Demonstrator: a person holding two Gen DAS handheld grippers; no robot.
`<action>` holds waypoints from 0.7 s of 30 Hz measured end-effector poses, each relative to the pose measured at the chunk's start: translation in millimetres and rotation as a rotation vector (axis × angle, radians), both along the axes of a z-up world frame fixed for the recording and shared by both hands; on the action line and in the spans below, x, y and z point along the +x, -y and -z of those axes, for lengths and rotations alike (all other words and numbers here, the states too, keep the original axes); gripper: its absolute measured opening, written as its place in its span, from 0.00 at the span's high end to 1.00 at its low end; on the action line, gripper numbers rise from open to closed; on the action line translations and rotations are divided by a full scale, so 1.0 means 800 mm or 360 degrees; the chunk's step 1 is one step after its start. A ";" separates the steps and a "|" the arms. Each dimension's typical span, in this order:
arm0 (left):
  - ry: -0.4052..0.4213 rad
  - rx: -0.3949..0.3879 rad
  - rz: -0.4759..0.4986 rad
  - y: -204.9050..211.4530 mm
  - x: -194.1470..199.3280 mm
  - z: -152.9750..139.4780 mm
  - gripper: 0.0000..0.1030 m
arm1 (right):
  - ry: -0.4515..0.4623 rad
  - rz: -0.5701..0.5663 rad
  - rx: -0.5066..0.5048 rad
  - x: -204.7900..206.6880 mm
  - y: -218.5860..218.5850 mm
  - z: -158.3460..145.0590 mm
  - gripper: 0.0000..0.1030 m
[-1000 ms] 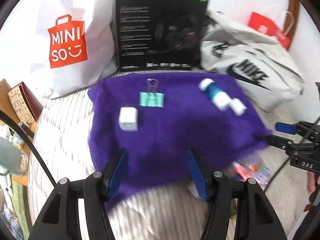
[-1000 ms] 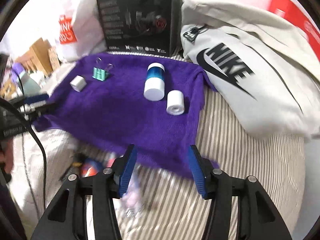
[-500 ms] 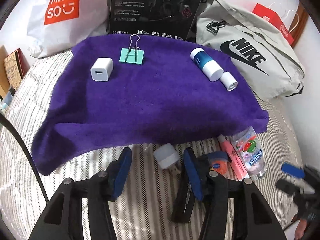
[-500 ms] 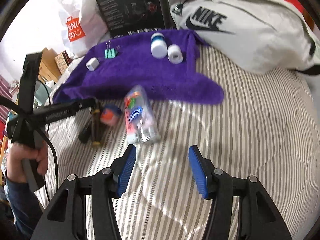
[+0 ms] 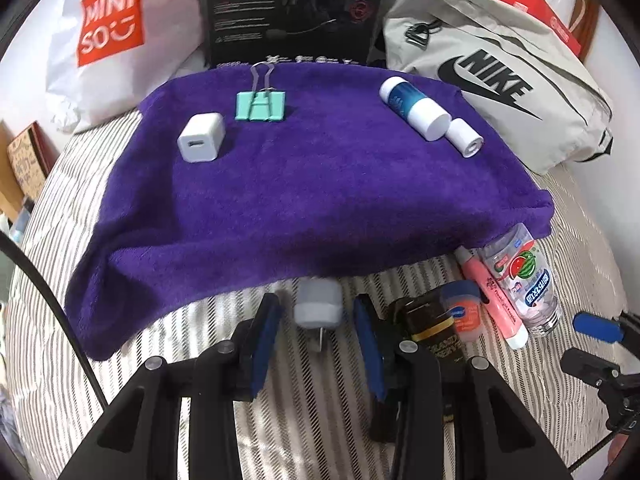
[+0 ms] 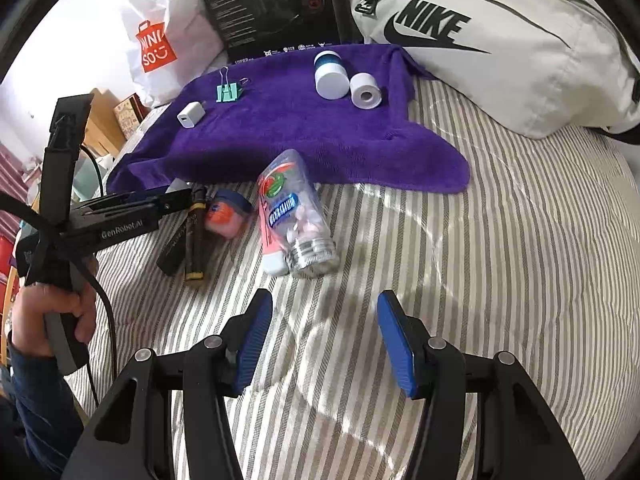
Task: Organize rigid objects
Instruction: 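Grasp the white USB adapter with the left tool while the right tool grasps the pill bottle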
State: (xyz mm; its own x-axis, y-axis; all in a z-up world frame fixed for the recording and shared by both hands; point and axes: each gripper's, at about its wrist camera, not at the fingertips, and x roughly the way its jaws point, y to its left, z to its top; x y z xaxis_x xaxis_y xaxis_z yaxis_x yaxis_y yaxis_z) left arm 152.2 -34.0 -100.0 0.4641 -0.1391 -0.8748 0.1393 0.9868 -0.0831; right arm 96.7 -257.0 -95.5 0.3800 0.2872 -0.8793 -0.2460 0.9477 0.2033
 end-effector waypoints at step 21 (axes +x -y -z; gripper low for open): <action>0.0003 -0.0069 0.0037 -0.009 -0.001 0.000 0.78 | -0.0015 -0.0166 0.0064 0.075 -0.038 0.027 0.58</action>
